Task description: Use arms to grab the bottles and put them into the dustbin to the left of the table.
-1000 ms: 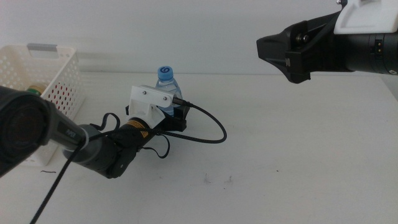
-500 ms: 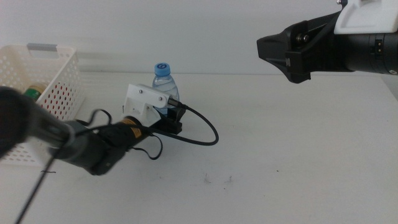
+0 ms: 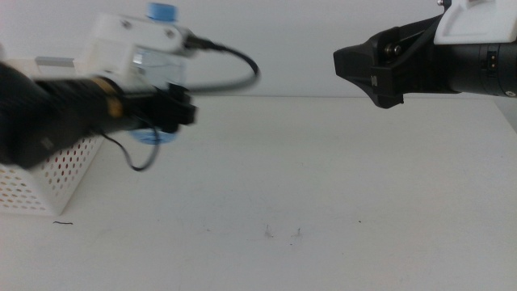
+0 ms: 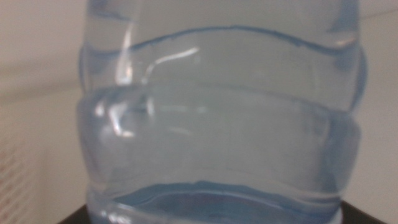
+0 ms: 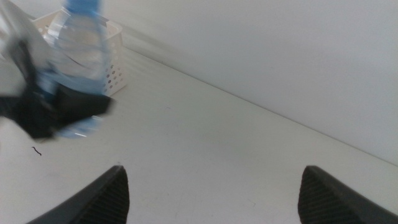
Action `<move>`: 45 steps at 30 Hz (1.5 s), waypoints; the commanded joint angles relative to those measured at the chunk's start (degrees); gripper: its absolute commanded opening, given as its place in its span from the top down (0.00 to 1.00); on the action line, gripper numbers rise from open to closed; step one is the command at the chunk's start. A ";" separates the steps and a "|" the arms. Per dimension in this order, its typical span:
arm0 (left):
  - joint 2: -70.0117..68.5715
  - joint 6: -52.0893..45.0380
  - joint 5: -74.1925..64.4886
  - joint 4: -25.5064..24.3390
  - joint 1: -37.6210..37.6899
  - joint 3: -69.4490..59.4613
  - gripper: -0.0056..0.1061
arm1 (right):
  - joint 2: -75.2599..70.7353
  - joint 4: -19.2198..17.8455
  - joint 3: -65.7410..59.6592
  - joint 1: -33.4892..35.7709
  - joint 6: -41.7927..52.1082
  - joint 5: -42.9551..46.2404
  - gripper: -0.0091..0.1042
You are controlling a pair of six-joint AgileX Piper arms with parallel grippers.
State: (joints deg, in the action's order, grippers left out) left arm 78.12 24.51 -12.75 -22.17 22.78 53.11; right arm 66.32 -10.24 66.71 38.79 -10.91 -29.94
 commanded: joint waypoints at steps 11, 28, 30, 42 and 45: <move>2.13 -37.12 -46.45 24.79 -18.50 30.38 0.96 | -0.28 -0.12 0.19 0.12 0.49 0.28 0.15; 25.50 -52.08 -42.95 32.79 -39.91 37.41 0.96 | -0.28 -0.12 0.19 0.12 0.49 0.28 0.15; 27.59 -52.08 -41.28 32.79 -39.91 37.66 0.96 | -0.28 -0.12 0.19 0.12 0.49 0.28 0.15; 34.40 -53.17 -38.31 34.61 -39.91 39.65 0.49 | -0.28 -0.12 0.19 0.12 0.49 0.28 0.15; 34.49 -53.43 -38.05 33.63 -39.91 39.65 0.17 | -0.28 -0.12 0.19 0.12 0.49 0.28 0.15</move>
State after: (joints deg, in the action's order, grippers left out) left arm 113.46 -28.48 -52.63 11.25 -17.03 91.91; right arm 66.32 -10.24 66.71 38.79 -10.91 -29.94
